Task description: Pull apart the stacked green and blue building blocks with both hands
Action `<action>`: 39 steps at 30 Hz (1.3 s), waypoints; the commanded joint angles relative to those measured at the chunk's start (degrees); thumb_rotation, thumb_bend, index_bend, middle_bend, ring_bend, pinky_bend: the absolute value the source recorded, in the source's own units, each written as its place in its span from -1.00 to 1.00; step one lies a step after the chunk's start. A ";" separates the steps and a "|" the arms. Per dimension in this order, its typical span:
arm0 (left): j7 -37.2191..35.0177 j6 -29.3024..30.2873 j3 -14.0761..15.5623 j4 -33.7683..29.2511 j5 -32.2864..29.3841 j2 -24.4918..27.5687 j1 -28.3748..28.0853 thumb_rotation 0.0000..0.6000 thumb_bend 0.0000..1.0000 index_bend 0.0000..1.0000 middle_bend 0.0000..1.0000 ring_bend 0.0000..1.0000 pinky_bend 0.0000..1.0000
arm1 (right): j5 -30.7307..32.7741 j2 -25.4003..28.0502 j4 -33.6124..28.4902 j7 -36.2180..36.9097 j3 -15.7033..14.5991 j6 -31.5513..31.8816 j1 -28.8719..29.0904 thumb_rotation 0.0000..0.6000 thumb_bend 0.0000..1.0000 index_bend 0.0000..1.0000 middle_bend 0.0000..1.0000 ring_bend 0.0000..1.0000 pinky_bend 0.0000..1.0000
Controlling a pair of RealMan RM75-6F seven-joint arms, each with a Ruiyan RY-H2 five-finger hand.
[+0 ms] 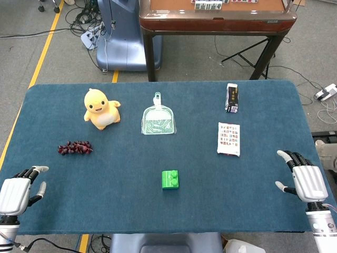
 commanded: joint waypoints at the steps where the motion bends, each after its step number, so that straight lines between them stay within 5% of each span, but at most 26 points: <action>1: 0.47 -0.43 -0.11 -0.16 -0.10 -0.29 -0.42 1.00 -0.07 -0.20 -0.22 -0.16 0.08 | -0.01 -0.27 0.00 0.09 -0.04 0.08 -0.05 1.00 -1.00 -0.59 -0.58 -0.62 -0.29; 9: 0.25 -0.17 0.10 -0.06 -0.07 -0.66 -0.25 1.00 -0.07 -0.16 -0.21 -0.15 0.09 | -0.95 -2.21 -3.01 -2.05 1.05 -0.98 2.17 1.00 -1.00 -0.34 -0.42 -0.38 0.08; 15: -0.75 0.37 0.51 1.67 0.31 -1.74 0.12 1.00 -0.07 -0.16 -0.21 -0.21 0.15 | -0.39 -2.91 -10.43 -5.76 2.25 -5.46 5.89 1.00 -1.00 -0.40 0.55 0.57 0.84; 20: -2.32 0.27 0.68 3.40 0.16 -2.77 0.26 1.00 -0.07 -0.15 -0.21 -0.25 0.15 | 3.53 -3.03 -17.56 -12.45 3.42 -11.09 9.43 1.00 -1.00 -0.43 0.90 0.89 1.00; 27: -3.17 0.54 1.38 5.18 0.56 -4.03 0.74 1.00 -0.07 -0.15 -0.21 -0.28 0.15 | 8.56 -6.12 -23.31 -19.81 4.78 -17.39 15.01 1.00 -1.00 -0.52 1.00 1.00 1.00; 39: -3.72 -0.03 1.41 5.69 0.44 -4.20 0.56 1.00 -0.07 -0.15 -0.21 -0.28 0.15 | 13.03 -18.26 -20.61 -30.11 5.02 -18.28 20.92 1.00 -1.00 -0.76 1.00 1.00 1.00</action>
